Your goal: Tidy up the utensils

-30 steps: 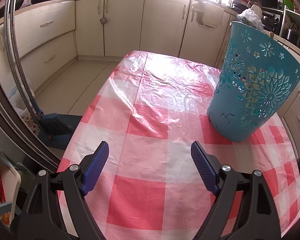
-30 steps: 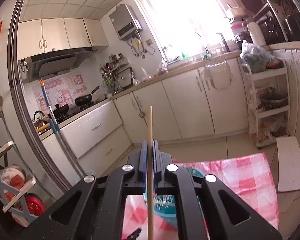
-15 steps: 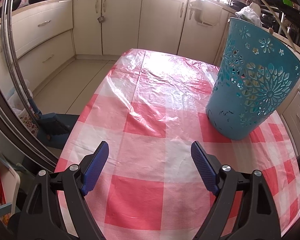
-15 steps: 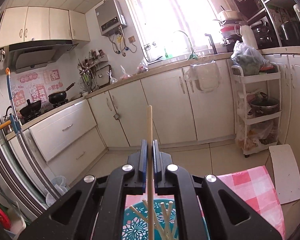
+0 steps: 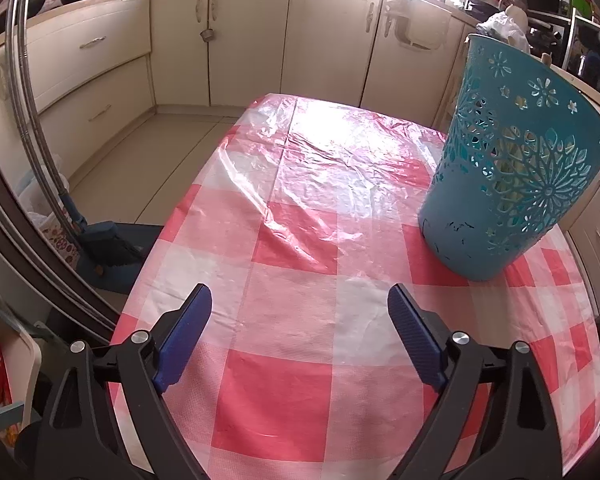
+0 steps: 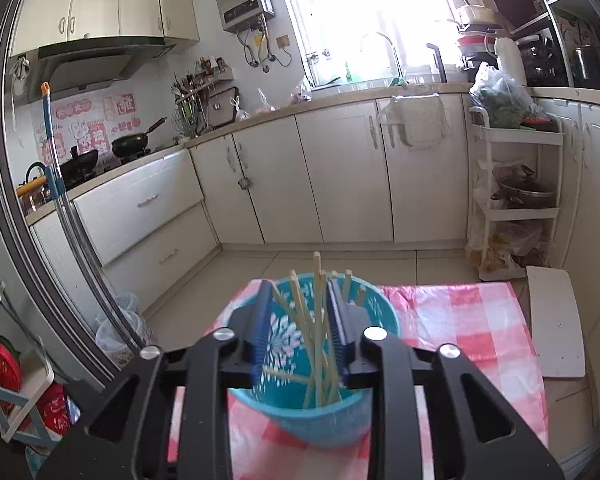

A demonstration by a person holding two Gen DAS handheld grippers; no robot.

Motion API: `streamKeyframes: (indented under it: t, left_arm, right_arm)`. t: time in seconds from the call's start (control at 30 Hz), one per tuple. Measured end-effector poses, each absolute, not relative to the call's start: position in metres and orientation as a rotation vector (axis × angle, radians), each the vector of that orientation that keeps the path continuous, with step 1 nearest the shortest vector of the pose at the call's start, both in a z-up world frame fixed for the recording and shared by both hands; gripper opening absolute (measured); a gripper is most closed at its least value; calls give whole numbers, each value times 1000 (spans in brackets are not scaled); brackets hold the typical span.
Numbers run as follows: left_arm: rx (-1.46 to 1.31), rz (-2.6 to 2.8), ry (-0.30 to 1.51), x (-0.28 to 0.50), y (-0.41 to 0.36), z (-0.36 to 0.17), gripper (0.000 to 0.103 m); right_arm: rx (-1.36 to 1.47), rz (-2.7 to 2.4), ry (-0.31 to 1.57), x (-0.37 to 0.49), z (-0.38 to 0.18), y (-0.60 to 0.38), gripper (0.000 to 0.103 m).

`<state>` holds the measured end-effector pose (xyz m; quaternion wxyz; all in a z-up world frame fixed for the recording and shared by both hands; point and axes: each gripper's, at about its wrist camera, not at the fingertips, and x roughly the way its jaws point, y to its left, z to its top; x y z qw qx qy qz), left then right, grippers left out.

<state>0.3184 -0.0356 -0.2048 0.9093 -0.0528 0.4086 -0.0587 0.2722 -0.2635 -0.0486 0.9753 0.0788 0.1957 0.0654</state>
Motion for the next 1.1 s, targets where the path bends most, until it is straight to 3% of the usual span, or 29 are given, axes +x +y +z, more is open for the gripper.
streamKeyframes:
  t: [0.1, 0.2, 0.37, 0.73, 1.1]
  left_arm:
    - [-117, -117, 854, 320, -34, -205, 91]
    - [-116, -86, 873, 319, -27, -201, 91]
    - [-80, -34, 848, 290, -19, -164, 95]
    - [87, -6, 670, 183, -19, -59, 95]
    - [30, -8, 660, 101, -3, -10, 95]
  right_arm:
    - [131, 94, 466, 241, -67, -261, 62]
    - [91, 37, 556, 215, -85, -258, 78]
    - [58, -10, 650, 183, -98, -257, 91]
    - [119, -35, 623, 122, -60, -239, 96]
    - [170, -47, 576, 56, -26, -223, 96]
